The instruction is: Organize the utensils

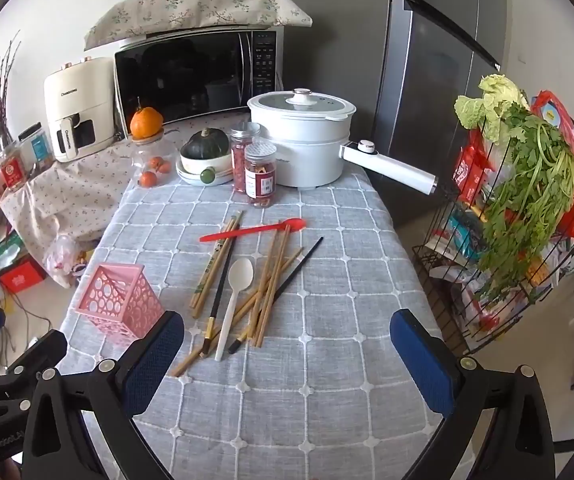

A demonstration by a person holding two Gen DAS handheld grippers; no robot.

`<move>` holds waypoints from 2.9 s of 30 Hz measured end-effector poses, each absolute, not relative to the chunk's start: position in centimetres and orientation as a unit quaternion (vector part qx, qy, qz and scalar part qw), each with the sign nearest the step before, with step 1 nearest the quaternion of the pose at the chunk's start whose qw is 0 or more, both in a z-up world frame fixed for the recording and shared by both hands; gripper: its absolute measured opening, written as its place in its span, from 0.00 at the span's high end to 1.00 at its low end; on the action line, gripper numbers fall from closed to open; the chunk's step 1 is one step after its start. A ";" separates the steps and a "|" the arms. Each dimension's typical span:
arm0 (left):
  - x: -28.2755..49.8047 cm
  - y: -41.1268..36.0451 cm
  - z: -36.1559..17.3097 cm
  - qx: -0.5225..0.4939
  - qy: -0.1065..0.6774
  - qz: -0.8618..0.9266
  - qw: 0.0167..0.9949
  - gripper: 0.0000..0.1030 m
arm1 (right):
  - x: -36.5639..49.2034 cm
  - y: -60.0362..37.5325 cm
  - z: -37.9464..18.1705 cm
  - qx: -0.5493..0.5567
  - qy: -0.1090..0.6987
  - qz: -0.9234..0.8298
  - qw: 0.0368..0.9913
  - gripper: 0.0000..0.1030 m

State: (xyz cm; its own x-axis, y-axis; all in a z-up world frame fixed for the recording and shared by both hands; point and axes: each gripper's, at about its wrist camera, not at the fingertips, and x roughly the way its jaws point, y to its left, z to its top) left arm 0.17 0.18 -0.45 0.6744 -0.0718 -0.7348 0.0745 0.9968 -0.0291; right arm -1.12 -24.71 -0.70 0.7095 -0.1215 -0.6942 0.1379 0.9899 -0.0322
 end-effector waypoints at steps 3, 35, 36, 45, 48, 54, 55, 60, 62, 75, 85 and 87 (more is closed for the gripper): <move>0.2 0.1 -0.5 0.001 0.401 -0.043 0.915 0.00 | -1.2 -24.8 -0.7 0.011 0.374 -0.070 0.925 0.00; 0.1 0.1 -0.8 0.000 0.402 -0.046 0.915 0.00 | -1.3 -24.5 -0.8 0.012 0.374 -0.067 0.925 0.00; 0.0 0.1 -0.8 0.000 0.401 -0.047 0.915 0.00 | -1.3 -24.4 -0.8 0.012 0.374 -0.067 0.925 0.00; 0.3 0.1 -0.9 -0.001 0.400 -0.045 0.915 0.00 | -1.3 -24.4 -0.9 0.012 0.374 -0.067 0.925 0.00; 0.1 0.1 -0.7 0.000 0.400 -0.045 0.915 0.00 | -1.3 -24.4 -0.9 0.013 0.375 -0.066 0.925 0.00; 0.1 0.2 -0.6 0.000 0.398 -0.045 0.916 0.00 | -1.2 -24.4 -0.8 0.011 0.375 -0.067 0.925 0.00; 0.1 0.2 -0.5 -0.001 0.398 -0.045 0.916 0.00 | -1.2 -24.5 -0.8 0.012 0.375 -0.068 0.925 0.00; 0.2 0.2 -0.4 -0.002 0.397 -0.044 0.917 0.00 | -1.4 -24.2 -1.1 0.012 0.376 -0.069 0.924 0.00; 0.1 0.2 -0.5 0.000 0.397 -0.043 0.917 0.00 | -1.5 -24.2 -1.1 0.013 0.376 -0.068 0.924 0.00; 0.5 0.5 -0.4 -0.002 0.393 -0.035 0.919 0.00 | -1.0 -24.6 -1.6 0.022 0.380 -0.076 0.922 0.00; 3.6 0.7 -0.5 0.012 0.404 -0.052 0.913 0.00 | 2.1 -28.0 -2.3 0.052 0.416 -0.087 0.904 0.00; 4.7 0.6 -0.3 0.016 0.421 -0.063 0.905 0.00 | 3.5 -28.9 -3.0 0.057 0.444 -0.088 0.890 0.00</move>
State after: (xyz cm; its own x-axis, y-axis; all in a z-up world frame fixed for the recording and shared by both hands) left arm 4.73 0.60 -0.34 0.6377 -0.1015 -0.7636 0.1278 0.9915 -0.0250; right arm 3.48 -28.94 -2.98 0.5904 -0.1066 -0.8000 0.2080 0.9778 0.0232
